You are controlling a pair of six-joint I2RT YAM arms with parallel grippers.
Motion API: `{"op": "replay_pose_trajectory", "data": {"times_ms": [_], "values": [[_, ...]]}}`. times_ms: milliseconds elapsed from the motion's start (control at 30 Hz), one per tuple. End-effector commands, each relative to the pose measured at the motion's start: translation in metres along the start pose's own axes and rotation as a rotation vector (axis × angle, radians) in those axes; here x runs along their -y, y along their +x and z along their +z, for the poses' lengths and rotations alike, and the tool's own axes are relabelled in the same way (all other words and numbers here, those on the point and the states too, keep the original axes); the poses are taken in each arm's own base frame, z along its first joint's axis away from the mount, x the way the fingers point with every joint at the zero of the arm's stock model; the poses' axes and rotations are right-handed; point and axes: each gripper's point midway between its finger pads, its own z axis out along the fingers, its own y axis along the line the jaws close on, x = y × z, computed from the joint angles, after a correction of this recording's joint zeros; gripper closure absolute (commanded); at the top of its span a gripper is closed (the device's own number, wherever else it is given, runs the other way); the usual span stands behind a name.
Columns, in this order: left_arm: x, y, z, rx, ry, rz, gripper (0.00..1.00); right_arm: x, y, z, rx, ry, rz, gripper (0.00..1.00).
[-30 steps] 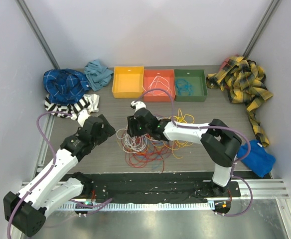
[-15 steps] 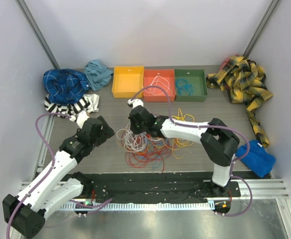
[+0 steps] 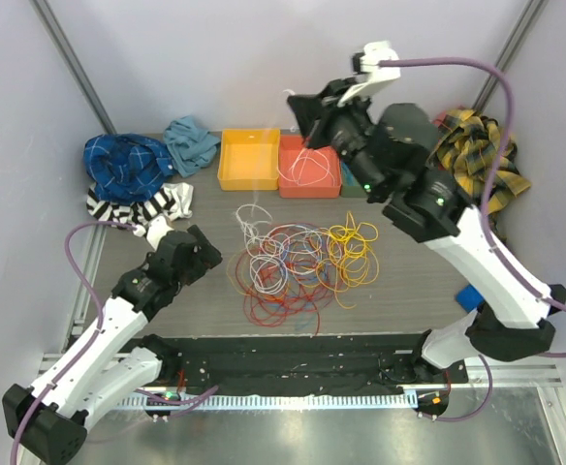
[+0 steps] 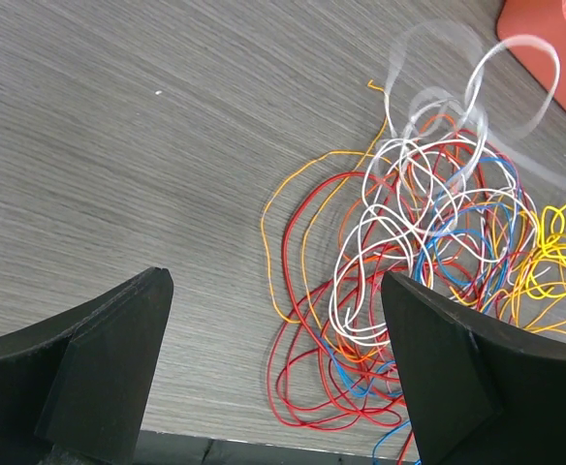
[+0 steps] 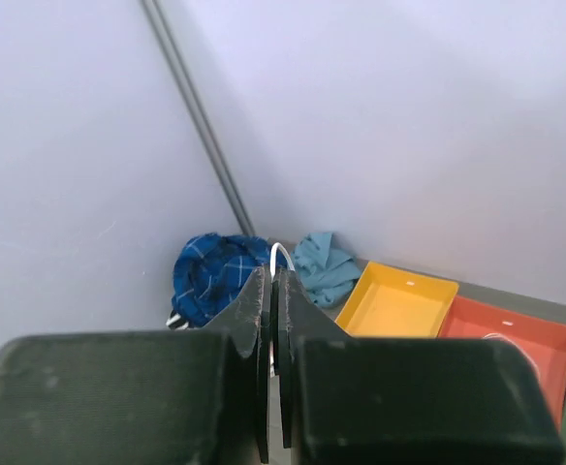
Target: Untangle the cables
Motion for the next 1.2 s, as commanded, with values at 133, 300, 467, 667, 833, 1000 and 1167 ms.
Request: {"op": "replay_pose_trajectory", "data": {"times_ms": [133,300,467,667,833,1000,1167], "values": [[0.025,-0.014,-0.004,0.059,0.131,-0.020,0.05,0.024,0.001,-0.008,-0.039,0.103,-0.100,0.99],[0.089,-0.029,-0.017,0.158,0.514,-0.049,0.00,0.023,0.001,-0.010,-0.048,0.096,-0.087,0.99],[0.115,-0.050,-0.030,0.323,0.727,-0.108,0.00,0.009,-0.030,-0.017,0.001,0.037,-0.009,0.99],[0.150,-0.068,-0.025,0.435,0.730,0.094,0.00,-0.010,-0.045,-0.026,-0.003,-0.055,0.077,0.99],[0.185,-0.067,-0.026,0.493,0.816,0.239,0.00,-0.008,-0.043,-0.032,-0.010,-0.058,0.093,0.99],[0.210,-0.053,-0.029,0.484,0.910,0.360,0.00,-0.006,-0.038,-0.035,-0.022,-0.054,0.091,0.99],[0.220,-0.025,-0.023,0.421,0.973,0.430,0.01,-0.004,-0.033,-0.036,-0.033,-0.046,0.083,0.99]]}}
